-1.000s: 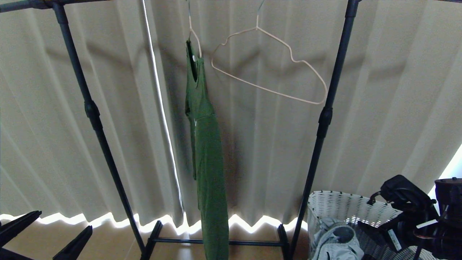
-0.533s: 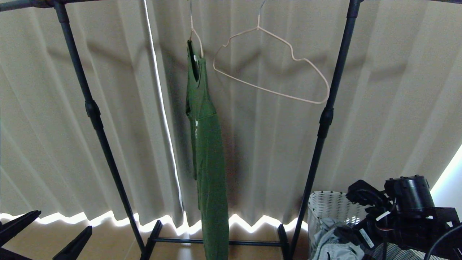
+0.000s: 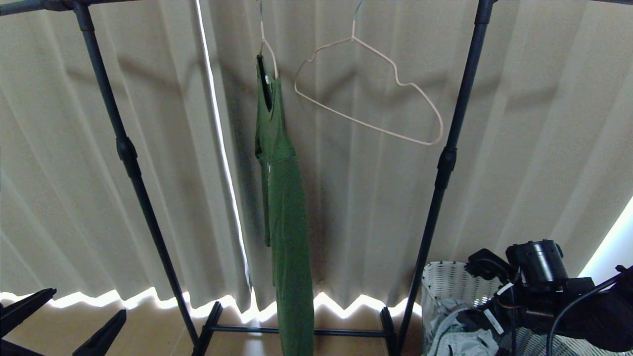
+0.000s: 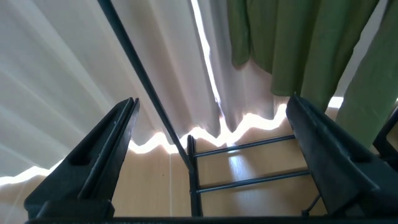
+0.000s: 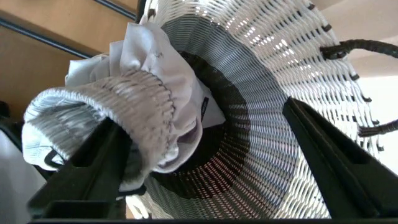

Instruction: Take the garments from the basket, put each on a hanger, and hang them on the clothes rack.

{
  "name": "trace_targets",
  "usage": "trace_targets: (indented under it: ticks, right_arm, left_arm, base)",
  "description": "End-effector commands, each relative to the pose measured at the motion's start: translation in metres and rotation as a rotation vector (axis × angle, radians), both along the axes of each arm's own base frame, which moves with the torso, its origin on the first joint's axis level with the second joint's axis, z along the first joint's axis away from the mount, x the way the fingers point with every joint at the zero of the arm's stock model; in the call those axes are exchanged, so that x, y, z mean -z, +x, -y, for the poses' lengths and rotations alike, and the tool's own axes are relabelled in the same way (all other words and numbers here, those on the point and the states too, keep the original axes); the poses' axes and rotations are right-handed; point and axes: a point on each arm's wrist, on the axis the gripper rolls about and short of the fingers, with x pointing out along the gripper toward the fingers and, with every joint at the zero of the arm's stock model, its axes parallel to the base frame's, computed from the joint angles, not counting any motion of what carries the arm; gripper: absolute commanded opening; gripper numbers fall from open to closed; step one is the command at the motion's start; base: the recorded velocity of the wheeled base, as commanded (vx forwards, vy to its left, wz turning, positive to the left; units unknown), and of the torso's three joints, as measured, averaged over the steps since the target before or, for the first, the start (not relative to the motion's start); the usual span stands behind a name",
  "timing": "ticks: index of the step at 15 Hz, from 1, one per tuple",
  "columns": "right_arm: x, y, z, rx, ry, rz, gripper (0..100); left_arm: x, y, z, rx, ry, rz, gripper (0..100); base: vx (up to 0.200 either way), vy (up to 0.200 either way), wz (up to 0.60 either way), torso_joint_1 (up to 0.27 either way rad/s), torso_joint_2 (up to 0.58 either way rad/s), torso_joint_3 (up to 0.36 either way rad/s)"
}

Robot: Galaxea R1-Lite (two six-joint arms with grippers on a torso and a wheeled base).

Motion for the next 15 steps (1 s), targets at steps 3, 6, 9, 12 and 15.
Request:
trace_targets:
  ticks: [3, 6, 9, 12, 15]
  right_arm:
    - [-0.010, -0.004, 0.001, 0.002, 0.007, 0.041, 0]
    - [-0.051, -0.009, 0.000, -0.011, 0.057, 0.275, 0]
    - [-0.087, -0.005, -0.005, -0.085, 0.131, 0.515, 0]
    - [-0.102, 0.000, -0.022, -0.151, 0.158, 0.618, 0]
    - [-0.112, 0.003, -0.040, -0.218, 0.183, 0.651, 0]
  left_arm:
    - [0.000, 0.000, 0.000, 0.000, 0.000, 0.004, 100]
    - [0.000, 0.000, 0.000, 0.000, 0.000, 0.000, 100]
    - [0.000, 0.001, 0.000, 0.002, 0.013, -0.002, 100]
    - [0.002, 0.004, 0.001, 0.009, 0.031, -0.027, 100]
    - [0.005, 0.007, 0.003, 0.040, 0.039, -0.056, 100]
  base:
    - [0.000, 0.000, 0.00, 0.000, 0.00, 0.000]
    - [0.000, 0.000, 0.00, 0.000, 0.00, 0.000]
    - [-0.067, 0.000, 0.00, 0.006, 0.00, 0.001]
    - [-0.200, 0.000, 0.00, 0.007, 0.00, 0.001]
    - [-0.200, 0.000, 0.00, -0.002, 0.00, -0.001]
